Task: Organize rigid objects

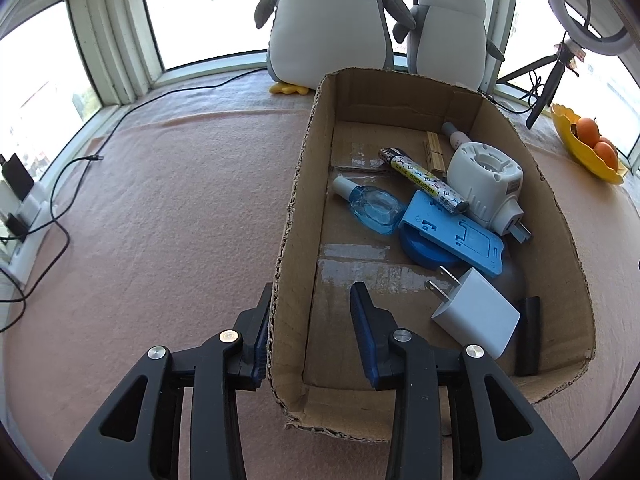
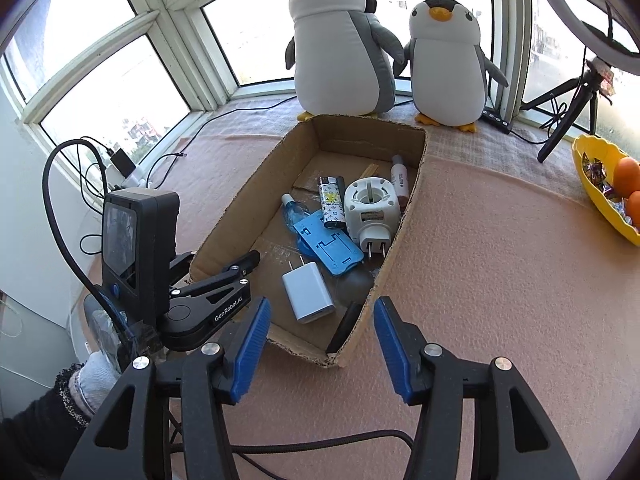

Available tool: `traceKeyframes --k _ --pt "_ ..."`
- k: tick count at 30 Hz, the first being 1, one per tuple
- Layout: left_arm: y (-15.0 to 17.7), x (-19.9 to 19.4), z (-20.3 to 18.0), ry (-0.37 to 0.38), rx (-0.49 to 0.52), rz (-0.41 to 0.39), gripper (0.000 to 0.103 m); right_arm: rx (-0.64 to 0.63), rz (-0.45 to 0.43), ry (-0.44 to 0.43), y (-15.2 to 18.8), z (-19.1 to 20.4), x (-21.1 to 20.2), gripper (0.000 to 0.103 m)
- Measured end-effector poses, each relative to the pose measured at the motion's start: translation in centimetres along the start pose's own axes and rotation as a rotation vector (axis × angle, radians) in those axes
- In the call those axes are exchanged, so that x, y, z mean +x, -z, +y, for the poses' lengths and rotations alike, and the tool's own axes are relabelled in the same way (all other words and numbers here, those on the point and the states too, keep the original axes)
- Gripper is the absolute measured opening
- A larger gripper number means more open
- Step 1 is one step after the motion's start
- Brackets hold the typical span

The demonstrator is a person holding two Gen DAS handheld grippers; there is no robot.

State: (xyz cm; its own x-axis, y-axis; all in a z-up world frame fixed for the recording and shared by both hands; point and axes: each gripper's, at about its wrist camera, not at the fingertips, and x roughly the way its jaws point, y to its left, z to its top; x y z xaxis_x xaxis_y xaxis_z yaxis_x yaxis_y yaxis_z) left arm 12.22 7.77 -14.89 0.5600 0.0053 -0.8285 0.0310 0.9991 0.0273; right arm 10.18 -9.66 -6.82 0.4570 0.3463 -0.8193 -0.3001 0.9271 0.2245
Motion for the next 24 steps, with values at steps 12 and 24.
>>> traceKeyframes --k 12,24 --pt "0.4 -6.1 -0.4 0.059 -0.013 -0.053 0.050 0.027 -0.075 0.118 1.5 -0.4 -3.8 0.059" --pt "0.1 -12.6 -2.3 0.083 0.030 -0.155 0.074 0.052 -0.164 0.286 2.5 -1.0 -7.3 0.074"
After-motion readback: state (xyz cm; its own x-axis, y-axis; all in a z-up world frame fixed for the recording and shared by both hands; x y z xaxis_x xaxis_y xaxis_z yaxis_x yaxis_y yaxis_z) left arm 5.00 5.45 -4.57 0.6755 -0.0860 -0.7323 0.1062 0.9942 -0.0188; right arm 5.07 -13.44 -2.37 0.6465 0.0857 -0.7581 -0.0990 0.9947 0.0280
